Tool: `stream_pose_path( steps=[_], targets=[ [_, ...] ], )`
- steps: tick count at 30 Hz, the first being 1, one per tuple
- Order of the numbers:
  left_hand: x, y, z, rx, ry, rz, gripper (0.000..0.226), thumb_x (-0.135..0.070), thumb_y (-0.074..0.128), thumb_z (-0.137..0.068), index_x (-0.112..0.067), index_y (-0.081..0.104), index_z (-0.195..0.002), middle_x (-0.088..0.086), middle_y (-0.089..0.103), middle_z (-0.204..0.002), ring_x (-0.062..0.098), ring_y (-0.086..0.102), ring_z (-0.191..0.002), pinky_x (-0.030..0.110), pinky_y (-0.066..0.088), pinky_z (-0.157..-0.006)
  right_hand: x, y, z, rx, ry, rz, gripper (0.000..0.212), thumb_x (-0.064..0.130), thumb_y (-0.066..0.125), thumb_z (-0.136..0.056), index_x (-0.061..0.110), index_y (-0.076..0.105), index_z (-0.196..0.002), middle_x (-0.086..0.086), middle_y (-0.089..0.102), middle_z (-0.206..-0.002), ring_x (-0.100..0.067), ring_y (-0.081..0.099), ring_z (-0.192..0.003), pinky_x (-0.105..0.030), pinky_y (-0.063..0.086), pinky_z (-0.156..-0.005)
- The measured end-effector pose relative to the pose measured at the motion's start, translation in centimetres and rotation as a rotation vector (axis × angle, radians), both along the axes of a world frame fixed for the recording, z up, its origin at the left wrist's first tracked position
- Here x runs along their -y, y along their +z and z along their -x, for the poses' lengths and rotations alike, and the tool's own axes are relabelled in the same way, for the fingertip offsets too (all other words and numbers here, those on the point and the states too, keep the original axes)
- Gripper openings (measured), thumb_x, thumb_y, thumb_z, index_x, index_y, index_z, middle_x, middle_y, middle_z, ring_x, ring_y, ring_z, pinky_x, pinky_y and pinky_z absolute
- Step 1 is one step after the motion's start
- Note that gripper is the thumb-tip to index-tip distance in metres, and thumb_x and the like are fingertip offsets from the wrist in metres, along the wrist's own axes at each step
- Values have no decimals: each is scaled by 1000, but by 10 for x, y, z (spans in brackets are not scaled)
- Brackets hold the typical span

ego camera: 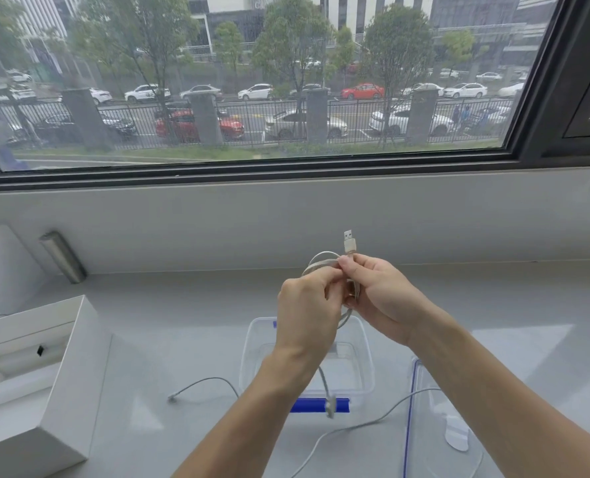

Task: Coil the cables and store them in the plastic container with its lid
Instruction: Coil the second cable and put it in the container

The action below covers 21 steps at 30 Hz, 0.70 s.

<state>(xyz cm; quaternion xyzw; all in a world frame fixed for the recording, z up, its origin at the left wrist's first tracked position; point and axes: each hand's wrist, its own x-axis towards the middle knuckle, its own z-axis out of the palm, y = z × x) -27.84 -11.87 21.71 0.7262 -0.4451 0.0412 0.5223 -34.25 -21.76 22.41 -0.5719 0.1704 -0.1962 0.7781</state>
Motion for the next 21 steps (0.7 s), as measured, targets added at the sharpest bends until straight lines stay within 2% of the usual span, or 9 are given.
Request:
stream_pose_path(
  steps=[2,4,6,9,13,17,21],
  targets=[
    [-4,0,4,-53,-33,24,12,-15,63,-88,-17,71,-96,-9,68,-71,5,60,-59,27,55,-60,1,2,-1,4,-77,-73,25,17,39,-100,6,54,-83,-7,55,-71,-16,51,-62,-27,38,-62],
    [-11,-3,8,-154,-87,37,10,-16,64,-87,-17,67,-96,-8,65,-68,10,59,-53,27,54,-53,4,6,-1,41,-145,-201,28,17,38,-100,7,52,-79,-6,53,-65,-15,54,-58,-28,43,-62],
    [-19,-8,9,-336,-155,30,7,-17,65,-87,-17,66,-94,0,64,-63,16,58,-47,28,49,-45,7,9,0,90,-177,-323,28,17,37,-101,7,51,-78,-5,51,-60,-17,56,-54,-31,48,-64],
    [-30,-20,4,-561,-269,-44,8,-15,62,-88,-11,68,-86,1,63,-57,17,57,-46,27,44,-45,13,15,2,118,-201,-421,29,19,37,-101,8,50,-77,-2,46,-51,-16,49,-47,-30,50,-54],
    [-50,-41,-9,-556,-377,-220,16,-10,56,-92,-9,71,-88,-2,62,-59,12,58,-54,22,49,-57,20,21,7,127,-203,-465,30,20,37,-100,10,48,-74,3,34,-47,-11,33,-36,-21,34,-39],
    [-66,-55,-27,-545,-423,-359,14,-9,57,-91,-9,70,-90,0,66,-69,8,62,-67,15,47,-68,20,22,13,117,-120,-452,28,21,39,-99,11,48,-74,4,28,-49,-9,27,-36,-19,28,-36],
    [-71,-66,-54,-552,-365,-419,11,-19,63,-87,-11,71,-86,3,70,-78,12,65,-77,24,50,-75,12,21,17,68,-23,-371,27,20,39,-99,11,49,-76,4,25,-52,-8,25,-37,-19,26,-35]
  ],
)
